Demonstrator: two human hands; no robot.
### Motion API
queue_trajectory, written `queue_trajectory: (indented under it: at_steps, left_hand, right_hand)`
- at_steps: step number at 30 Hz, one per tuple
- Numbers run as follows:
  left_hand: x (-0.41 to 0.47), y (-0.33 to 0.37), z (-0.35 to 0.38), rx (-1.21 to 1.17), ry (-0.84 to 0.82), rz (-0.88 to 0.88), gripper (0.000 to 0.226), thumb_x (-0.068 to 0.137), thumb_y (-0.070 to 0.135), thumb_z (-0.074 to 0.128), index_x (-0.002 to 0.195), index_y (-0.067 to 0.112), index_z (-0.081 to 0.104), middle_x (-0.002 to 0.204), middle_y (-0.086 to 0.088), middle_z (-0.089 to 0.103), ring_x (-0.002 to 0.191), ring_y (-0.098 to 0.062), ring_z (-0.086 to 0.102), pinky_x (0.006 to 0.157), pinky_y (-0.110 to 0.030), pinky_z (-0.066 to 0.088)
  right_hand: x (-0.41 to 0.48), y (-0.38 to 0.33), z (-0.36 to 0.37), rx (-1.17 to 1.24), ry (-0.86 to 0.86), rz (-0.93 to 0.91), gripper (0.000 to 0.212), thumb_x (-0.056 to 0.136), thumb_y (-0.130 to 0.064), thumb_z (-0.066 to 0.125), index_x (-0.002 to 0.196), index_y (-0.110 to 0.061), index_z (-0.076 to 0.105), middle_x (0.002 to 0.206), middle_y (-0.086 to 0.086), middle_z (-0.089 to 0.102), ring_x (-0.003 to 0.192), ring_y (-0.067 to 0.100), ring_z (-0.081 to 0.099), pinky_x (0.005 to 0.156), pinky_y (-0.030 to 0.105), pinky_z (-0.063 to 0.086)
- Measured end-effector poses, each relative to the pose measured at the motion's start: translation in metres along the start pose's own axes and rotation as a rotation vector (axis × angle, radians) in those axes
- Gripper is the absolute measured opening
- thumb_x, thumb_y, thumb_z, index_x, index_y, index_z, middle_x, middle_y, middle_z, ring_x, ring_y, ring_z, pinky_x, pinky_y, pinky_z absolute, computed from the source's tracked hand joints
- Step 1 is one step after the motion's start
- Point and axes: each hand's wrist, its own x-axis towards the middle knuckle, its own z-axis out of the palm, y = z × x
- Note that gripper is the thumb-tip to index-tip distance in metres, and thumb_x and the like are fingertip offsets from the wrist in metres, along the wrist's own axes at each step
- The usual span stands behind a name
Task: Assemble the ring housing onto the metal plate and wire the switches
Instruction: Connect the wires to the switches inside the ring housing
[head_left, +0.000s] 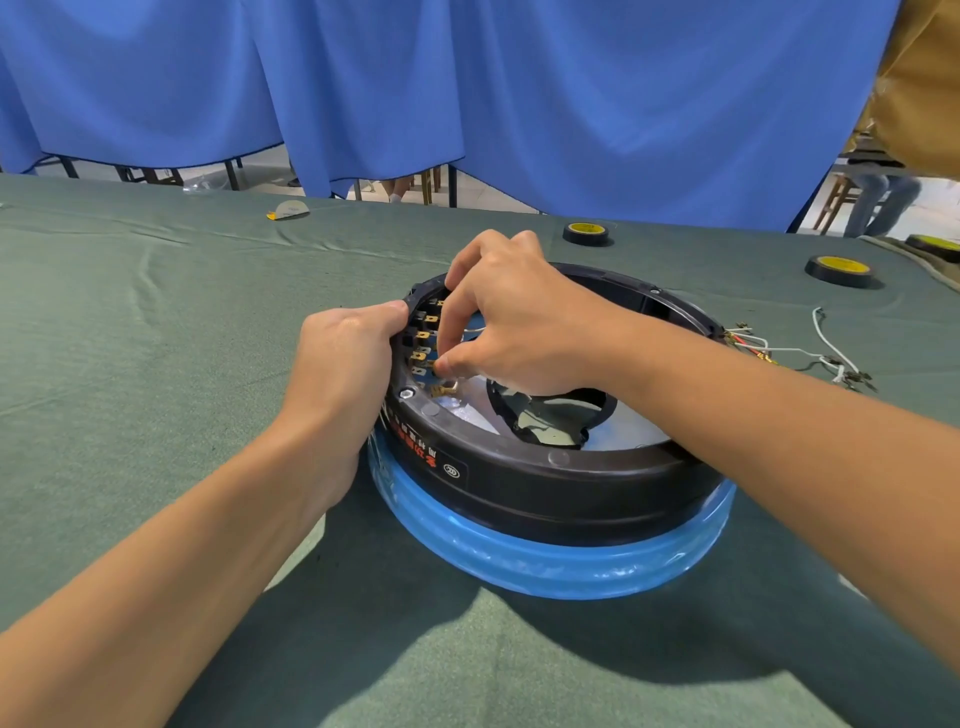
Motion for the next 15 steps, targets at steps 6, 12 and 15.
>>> queue_trajectory:
  at_steps: [6, 12, 15]
  left_hand:
    - [0.0, 0.0, 0.0019, -0.018, 0.001, -0.01, 0.021, 0.091, 0.015, 0.055, 0.076, 0.007, 0.068, 0.07, -0.016, 0.061, 0.059, -0.022, 0.056, 0.051, -0.024, 0.042]
    - [0.0011, -0.0009, 0.0021, 0.007, 0.013, 0.016, 0.02, 0.09, 0.014, 0.054, 0.081, 0.007, 0.07, 0.074, -0.017, 0.061, 0.067, -0.024, 0.055, 0.068, -0.035, 0.039]
    - [0.0016, -0.0012, 0.0016, 0.025, 0.016, 0.027, 0.02, 0.089, 0.015, 0.055, 0.077, 0.008, 0.07, 0.071, -0.016, 0.059, 0.065, -0.022, 0.052, 0.065, -0.034, 0.038]
  right_hand:
    - [0.001, -0.0041, 0.0021, 0.04, 0.018, 0.042, 0.006, 0.084, -0.029, 0.074, 0.08, -0.026, 0.072, 0.124, 0.0, 0.039, 0.122, 0.021, 0.027, 0.087, 0.03, 0.035]
    - [0.0034, -0.0061, 0.004, 0.068, 0.02, 0.058, 0.002, 0.084, -0.025, 0.074, 0.084, -0.022, 0.074, 0.125, 0.0, 0.039, 0.123, 0.021, 0.028, 0.086, 0.031, 0.037]
    - [0.0036, -0.0055, -0.0014, 0.07, -0.041, 0.06, 0.006, 0.083, -0.03, 0.074, 0.085, -0.025, 0.075, 0.122, -0.002, 0.042, 0.122, 0.023, 0.028, 0.088, 0.034, 0.037]
